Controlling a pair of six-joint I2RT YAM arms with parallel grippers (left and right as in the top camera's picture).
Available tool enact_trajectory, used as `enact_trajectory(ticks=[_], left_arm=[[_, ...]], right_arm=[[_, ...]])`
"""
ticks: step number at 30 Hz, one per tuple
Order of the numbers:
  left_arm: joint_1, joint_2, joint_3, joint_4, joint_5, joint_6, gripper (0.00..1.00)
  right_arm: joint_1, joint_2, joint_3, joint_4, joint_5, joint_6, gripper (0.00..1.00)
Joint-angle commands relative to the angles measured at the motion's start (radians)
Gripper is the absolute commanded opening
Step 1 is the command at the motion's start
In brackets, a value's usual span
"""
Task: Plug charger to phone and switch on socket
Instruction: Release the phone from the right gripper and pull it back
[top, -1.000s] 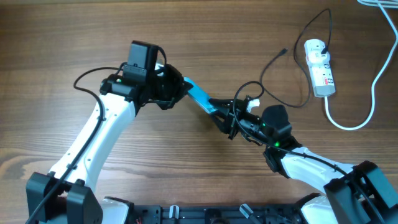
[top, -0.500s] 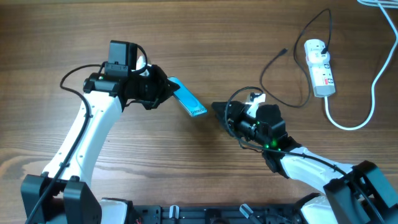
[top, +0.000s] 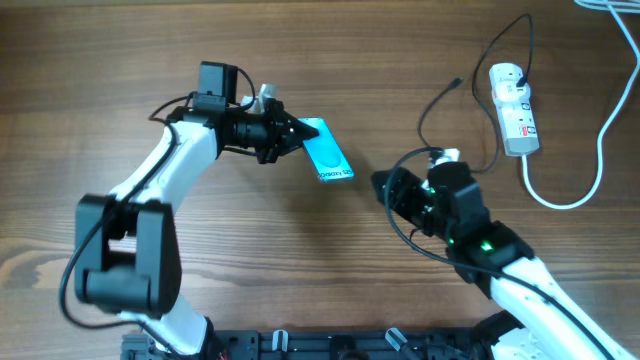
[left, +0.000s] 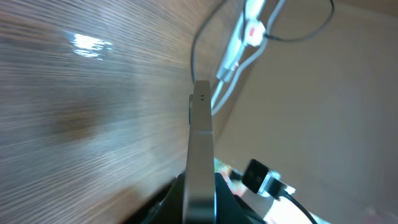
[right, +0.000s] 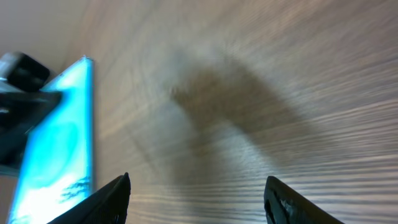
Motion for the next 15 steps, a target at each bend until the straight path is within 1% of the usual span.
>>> enact_trajectory(ticks=[1, 5, 6, 8, 12, 15], left_arm=[[0.003, 0.043, 0.006, 0.034, 0.252, 0.013, 0.04], [0.004, 0.043, 0.006, 0.035, 0.343, 0.012, 0.04], [0.003, 0.043, 0.006, 0.034, 0.368, 0.013, 0.04], [0.003, 0.043, 0.006, 0.033, 0.403, 0.013, 0.04], [0.003, 0.043, 0.006, 0.02, 0.411, 0.013, 0.04], [0.003, 0.043, 0.006, 0.02, 0.411, 0.013, 0.04]], right_arm=[[-0.003, -0.108, 0.049, -0.129, 0.141, -0.031, 0.69], [-0.003, -0.206, 0.048, -0.295, 0.145, -0.023, 0.72], [-0.003, -0.227, 0.048, -0.339, 0.144, -0.024, 0.76], [-0.003, -0.245, 0.048, -0.405, 0.148, -0.023, 0.8], [-0.003, -0.235, 0.048, -0.52, 0.148, -0.021, 0.88], [-0.003, -0.224, 0.047, -0.555, 0.147, -0.02, 0.95]])
